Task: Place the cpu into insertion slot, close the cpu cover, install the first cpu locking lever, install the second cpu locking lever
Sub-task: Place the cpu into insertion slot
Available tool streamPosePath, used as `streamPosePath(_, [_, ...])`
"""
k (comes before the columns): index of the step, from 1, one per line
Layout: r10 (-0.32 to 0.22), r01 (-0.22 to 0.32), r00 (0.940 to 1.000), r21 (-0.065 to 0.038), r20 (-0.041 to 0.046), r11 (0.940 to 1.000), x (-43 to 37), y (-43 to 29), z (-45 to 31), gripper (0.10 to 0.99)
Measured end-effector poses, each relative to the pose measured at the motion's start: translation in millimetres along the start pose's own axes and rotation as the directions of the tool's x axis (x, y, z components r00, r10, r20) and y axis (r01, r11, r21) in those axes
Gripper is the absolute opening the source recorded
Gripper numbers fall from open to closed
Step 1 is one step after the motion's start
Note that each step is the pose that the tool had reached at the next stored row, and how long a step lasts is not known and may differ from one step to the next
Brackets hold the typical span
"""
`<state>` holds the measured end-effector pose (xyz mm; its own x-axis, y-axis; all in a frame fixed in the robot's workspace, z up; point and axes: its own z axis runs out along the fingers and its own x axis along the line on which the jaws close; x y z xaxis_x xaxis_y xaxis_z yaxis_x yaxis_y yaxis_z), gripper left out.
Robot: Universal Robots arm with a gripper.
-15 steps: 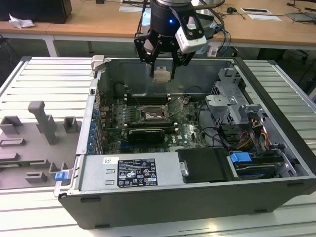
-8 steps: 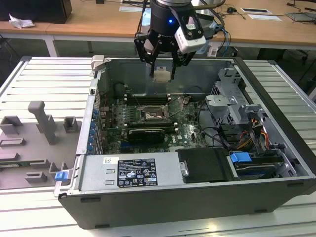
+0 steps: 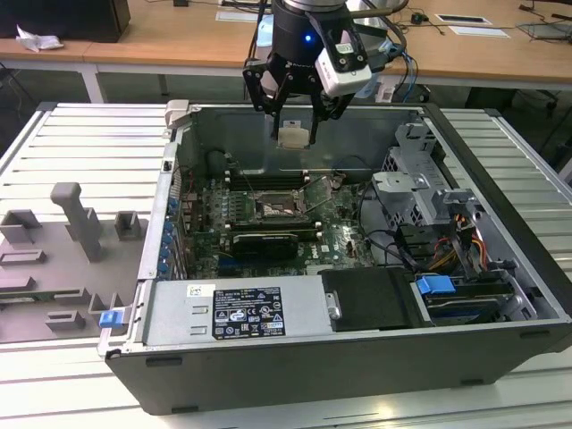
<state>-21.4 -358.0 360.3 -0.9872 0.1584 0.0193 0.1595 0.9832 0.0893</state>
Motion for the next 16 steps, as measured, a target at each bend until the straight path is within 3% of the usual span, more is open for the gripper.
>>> streamPosePath(16, [0.034,-0.034,0.9994,-0.001,0.0031,0.9994,0.0,0.0,0.0,0.529])
